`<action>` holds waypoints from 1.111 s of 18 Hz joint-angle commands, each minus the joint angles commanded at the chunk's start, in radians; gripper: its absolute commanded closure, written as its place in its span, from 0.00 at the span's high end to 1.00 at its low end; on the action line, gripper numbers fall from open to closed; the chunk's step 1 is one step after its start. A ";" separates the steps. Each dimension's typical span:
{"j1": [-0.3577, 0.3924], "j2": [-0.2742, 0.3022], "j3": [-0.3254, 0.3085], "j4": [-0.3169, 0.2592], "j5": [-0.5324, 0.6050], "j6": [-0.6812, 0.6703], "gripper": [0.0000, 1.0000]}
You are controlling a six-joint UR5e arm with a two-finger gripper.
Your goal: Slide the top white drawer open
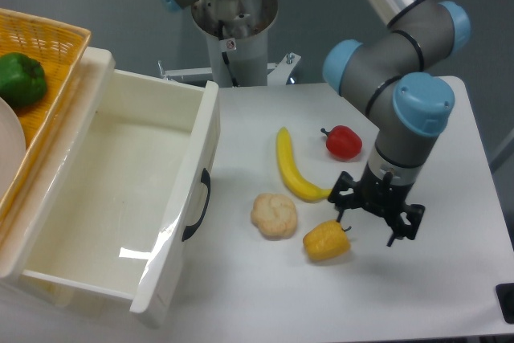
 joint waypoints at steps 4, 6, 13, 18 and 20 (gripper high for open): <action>0.011 -0.057 0.139 -0.150 0.031 0.008 1.00; 0.014 -0.084 0.208 -0.233 0.063 0.043 1.00; 0.051 -0.141 0.282 -0.267 0.083 0.167 1.00; 0.063 -0.149 0.282 -0.270 0.077 0.186 1.00; 0.069 -0.150 0.281 -0.270 0.074 0.186 1.00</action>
